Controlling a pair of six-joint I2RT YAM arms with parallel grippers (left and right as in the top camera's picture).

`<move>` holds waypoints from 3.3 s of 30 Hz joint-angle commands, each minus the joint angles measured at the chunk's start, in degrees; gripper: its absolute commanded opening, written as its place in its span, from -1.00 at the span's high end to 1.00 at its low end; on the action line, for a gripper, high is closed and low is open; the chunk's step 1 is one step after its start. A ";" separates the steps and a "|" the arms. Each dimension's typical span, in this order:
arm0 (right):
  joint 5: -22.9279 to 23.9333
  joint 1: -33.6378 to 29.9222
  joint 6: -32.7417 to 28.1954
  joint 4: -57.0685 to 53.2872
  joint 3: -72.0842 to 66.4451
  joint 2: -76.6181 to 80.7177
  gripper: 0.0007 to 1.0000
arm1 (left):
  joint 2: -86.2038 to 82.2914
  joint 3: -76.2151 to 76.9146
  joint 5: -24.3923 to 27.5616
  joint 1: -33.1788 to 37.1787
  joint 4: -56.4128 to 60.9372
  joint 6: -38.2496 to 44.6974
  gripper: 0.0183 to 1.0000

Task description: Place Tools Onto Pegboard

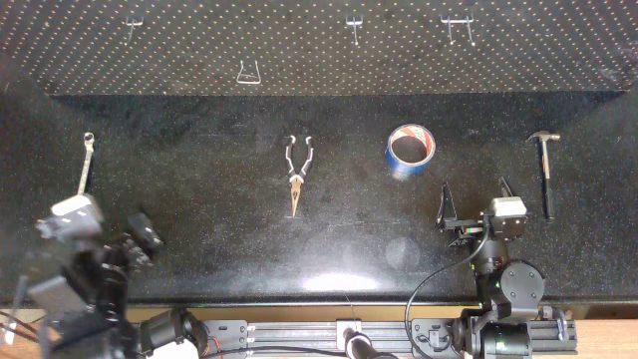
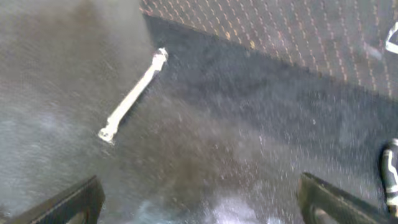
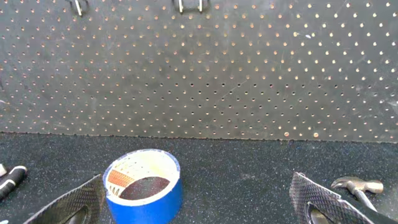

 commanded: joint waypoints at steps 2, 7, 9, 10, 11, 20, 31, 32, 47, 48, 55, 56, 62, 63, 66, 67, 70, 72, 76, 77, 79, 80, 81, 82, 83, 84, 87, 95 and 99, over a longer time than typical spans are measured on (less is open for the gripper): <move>-0.50 0.35 0.68 0.13 -0.42 -0.48 -0.95 | 23.93 20.81 0.28 12.74 -13.66 20.33 -0.99; -0.50 0.35 0.68 0.13 -0.42 -0.48 -0.95 | 42.47 31.56 0.28 20.31 -20.96 33.77 -0.99; -0.50 0.35 0.68 0.13 -0.42 -0.48 -0.95 | 48.61 34.07 0.55 23.96 -21.16 34.69 -0.99; -0.50 0.35 0.68 0.13 -0.42 -0.48 -0.95 | 51.32 34.86 0.55 25.46 -20.61 34.69 -0.99; -0.50 0.35 0.68 0.13 -0.39 -0.48 -0.95 | 53.44 35.17 0.59 26.27 -19.82 34.69 -0.99; -0.50 0.35 0.68 0.13 -0.42 -0.48 -0.95 | 69.11 35.17 7.08 26.64 -7.63 51.78 -0.99; -0.50 0.35 0.68 0.13 -0.39 -0.48 -0.95 | 74.82 35.17 0.55 16.76 -4.55 58.73 -0.99; -0.50 0.35 0.68 0.13 -0.39 -0.48 -0.95 | 74.95 35.17 -0.09 16.83 -3.80 56.92 -0.99; -0.50 0.35 0.68 0.13 -0.39 -0.48 -0.95 | 80.08 35.10 3.50 20.85 0.13 40.06 -0.99; -0.50 0.35 0.68 0.13 -0.42 -0.48 -0.95 | 80.30 35.10 3.48 20.76 0.17 40.06 -0.99; -0.50 0.37 0.68 0.13 -0.39 -0.48 -0.95 | 83.80 35.06 3.39 19.89 1.62 31.34 -0.99; -0.50 0.35 0.68 0.13 -0.42 -0.48 -0.95 | 84.13 35.06 3.48 19.43 1.90 31.34 -0.99; -0.50 0.35 0.68 0.13 -0.42 -0.48 -0.95 | 86.31 35.06 2.99 16.61 1.99 33.55 -0.99; -0.50 0.37 0.68 0.13 -0.42 -0.48 -0.95 | 86.44 35.06 2.89 16.63 2.08 34.82 -0.99; -0.50 0.35 0.68 0.13 -0.39 -0.48 -0.95 | 86.84 35.06 2.82 16.63 2.56 37.55 -0.99; -0.50 0.35 0.68 0.13 -0.42 -0.48 -0.95 | 86.84 35.06 2.78 16.63 2.82 37.64 -0.99; -0.50 0.35 0.68 0.13 -0.39 -0.48 -0.95 | 86.84 35.06 0.17 16.63 3.74 37.64 -0.99; -0.50 0.35 0.68 0.13 -0.39 -0.48 -0.95 | 86.84 35.06 -1.33 16.63 3.74 38.10 -0.99; -0.50 0.35 0.68 0.13 -0.42 -0.48 -0.95 | 86.86 35.06 -0.15 16.57 3.78 40.22 -1.00; -0.50 0.35 0.68 0.13 -0.42 -0.48 -0.95 | 86.86 35.06 0.46 16.59 3.87 40.22 -1.00; -0.50 0.35 0.68 0.13 -0.42 -0.48 -0.95 | 86.88 35.06 0.44 16.59 3.89 40.17 -1.00; -0.50 0.35 0.68 0.13 -0.39 -0.48 -0.95 | 86.88 35.06 0.46 16.59 3.89 40.13 -1.00; -0.50 0.35 0.68 0.13 -0.42 -0.48 -0.95 | 86.97 35.06 0.46 16.59 3.76 39.95 -1.00; -0.50 0.35 0.68 0.13 -0.42 -0.48 -0.95 | 87.08 35.06 0.48 16.59 3.72 39.95 -1.00; -0.50 0.35 0.68 0.13 -0.39 -0.48 -0.95 | 87.43 35.04 0.48 16.59 3.61 39.95 -1.00; -0.50 0.35 0.68 0.13 -0.39 -0.48 -0.95 | 87.76 35.04 0.46 16.57 3.48 39.95 -1.00; -0.50 0.35 0.68 0.13 -0.42 -0.48 -0.95 | 88.00 35.04 0.42 16.57 3.78 39.98 -1.00; -0.50 0.35 0.68 0.13 -0.42 -0.48 -0.95 | 88.87 35.01 2.93 16.63 4.76 39.93 -1.00; -0.50 0.35 0.68 0.13 -0.42 -0.48 -0.95 | 88.96 35.01 0.92 16.63 5.68 38.62 -1.00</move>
